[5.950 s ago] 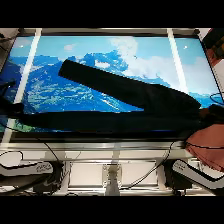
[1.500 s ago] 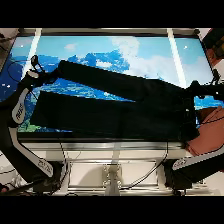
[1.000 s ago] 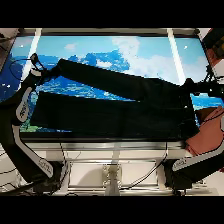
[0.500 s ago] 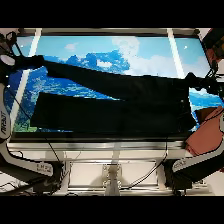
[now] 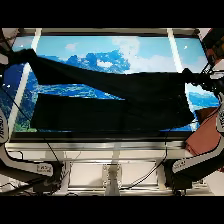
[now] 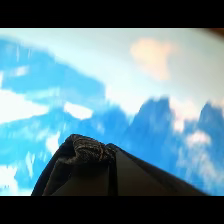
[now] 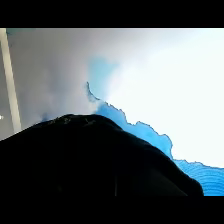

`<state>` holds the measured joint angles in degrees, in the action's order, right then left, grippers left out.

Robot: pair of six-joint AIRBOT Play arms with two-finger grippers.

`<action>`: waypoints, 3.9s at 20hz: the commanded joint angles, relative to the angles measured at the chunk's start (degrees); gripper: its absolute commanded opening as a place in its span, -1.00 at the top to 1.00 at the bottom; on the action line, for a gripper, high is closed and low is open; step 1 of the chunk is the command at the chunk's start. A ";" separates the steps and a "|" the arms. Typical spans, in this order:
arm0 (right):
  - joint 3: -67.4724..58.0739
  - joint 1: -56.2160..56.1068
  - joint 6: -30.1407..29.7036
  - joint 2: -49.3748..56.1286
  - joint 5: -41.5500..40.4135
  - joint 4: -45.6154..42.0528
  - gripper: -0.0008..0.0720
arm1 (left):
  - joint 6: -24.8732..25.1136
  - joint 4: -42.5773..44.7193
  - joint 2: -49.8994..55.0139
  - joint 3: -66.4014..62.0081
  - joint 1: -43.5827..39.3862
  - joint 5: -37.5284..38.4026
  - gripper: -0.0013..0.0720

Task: Fold the clothes and pants, and hang the long-sleeved shirts on hangers.

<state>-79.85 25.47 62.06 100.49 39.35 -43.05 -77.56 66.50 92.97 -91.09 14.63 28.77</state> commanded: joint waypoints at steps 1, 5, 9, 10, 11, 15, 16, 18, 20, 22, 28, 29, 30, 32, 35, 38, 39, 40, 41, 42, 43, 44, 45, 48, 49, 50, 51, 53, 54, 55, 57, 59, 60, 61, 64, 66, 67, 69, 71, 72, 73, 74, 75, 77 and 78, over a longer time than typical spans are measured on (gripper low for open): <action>-0.02 -0.28 0.35 -0.02 0.02 0.94 0.89 | 2.95 -2.19 -0.20 -0.90 -2.58 -9.79 0.90; -0.02 -0.28 0.37 -0.72 0.44 1.46 0.89 | 13.70 -2.03 -2.58 -0.92 -3.69 -3.41 0.90; -0.02 -0.28 0.37 -1.53 0.76 1.36 0.89 | 16.50 8.15 -3.69 1.09 -1.86 27.06 0.91; -0.02 -0.28 0.35 -1.70 0.79 1.22 0.89 | 15.96 12.76 -4.04 3.21 -1.11 31.80 0.91; -0.02 -0.28 0.35 -1.88 0.76 1.18 0.89 | 14.40 16.90 -4.76 6.03 0.13 34.75 0.91; -0.02 -0.28 0.35 -1.99 0.46 0.61 0.89 | 14.23 17.55 -5.38 12.90 7.74 50.03 0.91; -0.02 -0.28 0.35 -1.99 0.42 0.59 0.89 | 14.82 18.05 -4.70 13.60 9.55 52.87 0.91; -0.02 -0.28 0.35 -1.99 0.46 0.59 0.89 | 14.80 18.53 -3.17 13.88 12.17 52.85 0.90; -0.02 -0.28 0.35 -1.99 0.50 0.59 0.89 | 14.78 18.27 -2.12 13.88 13.07 49.48 0.90; -0.02 -0.28 0.35 -1.99 0.52 0.59 0.89 | 14.86 16.98 -1.49 13.86 12.87 46.73 0.72; -0.02 -0.28 0.35 -1.99 0.48 0.33 0.89 | 11.47 16.28 -1.33 13.03 12.55 35.52 -0.95; -0.02 -0.28 0.35 -1.99 0.48 -0.31 0.89 | 10.95 14.16 -1.22 13.03 12.55 31.56 -0.95; -0.02 -0.28 0.35 -1.99 0.50 -1.18 0.89 | 10.99 10.67 -0.79 12.90 12.55 27.56 -0.94; 0.00 -0.28 0.35 -1.99 0.52 -2.47 0.89 | 12.00 1.90 1.68 11.45 12.55 23.41 -0.67; -0.02 -0.28 0.35 -1.99 0.50 -2.91 0.89 | 13.05 -4.48 8.22 7.06 12.41 24.00 -0.69; -0.02 -0.28 0.35 -1.99 0.26 -3.45 0.89 | 13.92 -4.15 13.16 3.06 11.74 23.96 -0.84; 0.00 -0.28 0.35 -1.99 0.20 -3.58 0.89 | 13.92 -4.11 14.56 1.77 11.19 23.96 -0.84; -0.02 -0.28 0.35 -1.99 0.20 -3.58 0.89 | 13.97 -3.96 15.72 0.76 10.64 23.91 -0.84; -0.02 -0.28 0.35 -1.99 0.20 -3.58 0.89 | 14.12 -3.96 16.79 0.15 10.01 23.87 -0.83; -0.02 -0.28 0.35 -1.99 0.24 -3.56 0.89 | 15.06 -3.89 17.55 -0.09 9.40 23.91 -0.79; 0.00 -0.28 0.37 -1.99 0.31 -3.56 0.89 | 15.52 -3.37 18.21 -0.09 8.68 23.69 -0.78; -0.02 -0.28 0.37 -1.99 0.31 -3.56 0.89 | 15.50 -2.58 18.62 -0.11 8.04 23.21 -0.70; 0.00 -0.28 0.35 -1.99 0.31 -3.56 0.89 | 15.54 -1.55 18.78 -0.13 7.41 22.36 -0.44; 0.00 -0.28 0.35 -1.99 0.28 -3.56 0.89 | 15.69 -0.02 18.73 -0.20 6.05 18.97 0.40; 0.00 -0.28 0.37 -1.99 0.31 -3.56 0.89 | 15.69 0.76 18.73 -0.20 5.75 18.27 0.71; 0.00 -0.28 0.37 -1.99 0.33 -3.56 0.89 | 15.67 1.49 18.73 -0.20 5.40 17.46 0.89; 0.00 -0.28 0.37 -1.99 0.50 -3.54 0.89 | 15.67 1.64 18.73 -0.20 5.16 16.35 0.89; -0.02 -0.28 0.37 -1.99 0.63 -3.52 0.89 | 15.67 1.62 18.49 -0.26 4.68 12.17 0.89; -0.02 -0.28 0.37 -1.99 0.42 -3.52 0.89 | 15.65 1.62 17.97 -0.44 4.44 9.16 0.89; -0.02 -0.28 0.35 -1.99 -0.13 -3.52 0.89 | 15.65 1.60 17.35 -0.90 4.33 6.40 0.89; -0.02 -0.42 0.17 -1.99 -1.38 -3.56 0.89 | 15.63 1.60 15.65 -1.66 4.26 0.90 0.89; -0.02 -0.85 0.17 -1.99 -2.89 -3.67 0.89 | 15.41 1.60 13.92 -1.68 4.28 -4.04 0.89; -0.02 -0.90 0.17 -1.99 -3.67 -3.72 0.89 | 15.41 1.57 13.27 -1.70 4.28 -5.84 0.89; 0.00 -1.16 0.20 -1.97 -4.39 -3.78 0.89 | 15.41 1.57 12.96 -1.70 4.28 -6.49 0.89; 0.00 -1.25 0.20 -1.97 -4.96 -3.76 0.89 | 15.41 1.57 13.33 -1.70 4.28 -6.54 0.89; 0.00 -1.25 0.20 -1.97 -4.96 -3.76 0.89 | 15.43 1.57 13.90 -1.70 4.26 -6.54 0.88; 0.00 -1.25 0.20 -1.97 -4.94 -3.76 0.89 | 15.41 1.57 14.05 -1.70 4.26 -6.51 0.86; 0.00 -1.25 0.17 -1.97 -4.87 -3.74 0.79 | 15.43 1.57 14.08 -1.68 4.22 -6.49 0.11; -0.02 -1.25 0.46 -1.97 -4.76 -3.65 -0.39 | 14.97 1.51 14.01 -1.70 4.04 -6.03 -0.98; -0.02 -1.25 0.50 -1.97 -4.52 -3.65 -0.43 | 14.99 1.60 13.86 -1.70 4.04 -5.16 -0.98; -0.02 -1.25 0.50 -2.03 -4.37 -3.65 -0.43 | 14.99 1.60 13.60 -1.70 4.04 -4.22 -0.98; -0.02 -1.22 0.50 -2.16 -4.31 -3.65 -0.43 | 14.99 1.60 13.16 -1.70 4.04 -3.52 -0.98; -0.02 -1.25 0.46 -2.64 -4.13 -3.76 -0.43 | 14.99 1.62 12.31 -1.70 4.04 -2.82 -0.97; -0.02 -0.70 0.44 -5.14 -4.22 -4.02 -0.43 | 14.99 1.64 9.73 -1.70 4.37 -1.62 -0.96; -0.02 -0.15 0.44 -6.88 -4.20 -4.66 -0.43 | 15.02 1.64 8.04 -1.70 4.68 -0.57 -0.93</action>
<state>-79.85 24.60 62.39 96.29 34.98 -46.89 -62.52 68.10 103.96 -92.73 18.92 25.89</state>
